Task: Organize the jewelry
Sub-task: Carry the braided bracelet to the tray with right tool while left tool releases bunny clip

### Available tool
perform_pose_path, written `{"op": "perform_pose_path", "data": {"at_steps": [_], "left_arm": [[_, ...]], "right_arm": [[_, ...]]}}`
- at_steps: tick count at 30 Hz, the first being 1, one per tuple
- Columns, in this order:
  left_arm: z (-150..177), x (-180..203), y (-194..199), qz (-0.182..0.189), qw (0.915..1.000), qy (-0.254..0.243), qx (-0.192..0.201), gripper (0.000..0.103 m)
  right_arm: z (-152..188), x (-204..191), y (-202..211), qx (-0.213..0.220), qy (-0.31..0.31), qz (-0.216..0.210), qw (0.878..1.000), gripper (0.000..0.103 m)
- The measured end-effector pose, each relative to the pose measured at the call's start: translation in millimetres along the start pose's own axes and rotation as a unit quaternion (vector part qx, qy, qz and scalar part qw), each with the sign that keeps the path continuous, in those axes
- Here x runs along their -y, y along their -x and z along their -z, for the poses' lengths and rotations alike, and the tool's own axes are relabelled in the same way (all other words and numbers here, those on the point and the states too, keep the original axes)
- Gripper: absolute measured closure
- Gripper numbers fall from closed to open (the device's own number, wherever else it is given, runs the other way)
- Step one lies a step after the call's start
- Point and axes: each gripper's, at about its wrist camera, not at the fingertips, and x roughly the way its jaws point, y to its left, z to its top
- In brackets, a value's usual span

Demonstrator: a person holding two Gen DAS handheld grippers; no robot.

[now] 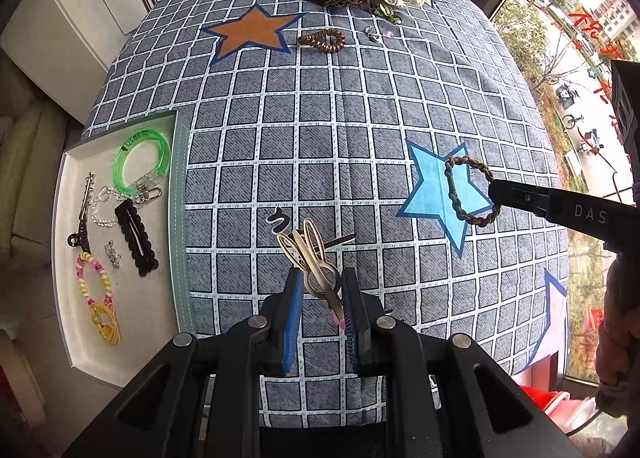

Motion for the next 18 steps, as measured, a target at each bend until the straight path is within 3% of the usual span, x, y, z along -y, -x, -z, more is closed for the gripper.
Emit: {"op": "perform_pose_path", "data": {"at_steps": [10, 18], "left_arm": [[11.2, -56.1, 21.2, -0.001, 0.9997, -0.024, 0.011, 0.076], [30.3, -110.5, 31.8, -0.011, 0.9998, -0.001, 0.016, 0.076]], "right_arm": [[22.3, -52.5, 7.7, 0.004, -0.014, 0.011, 1.000, 0.096], [35.0, -109.3, 7.3, 0.000, 0.020, 0.010, 1.000, 0.096]]}}
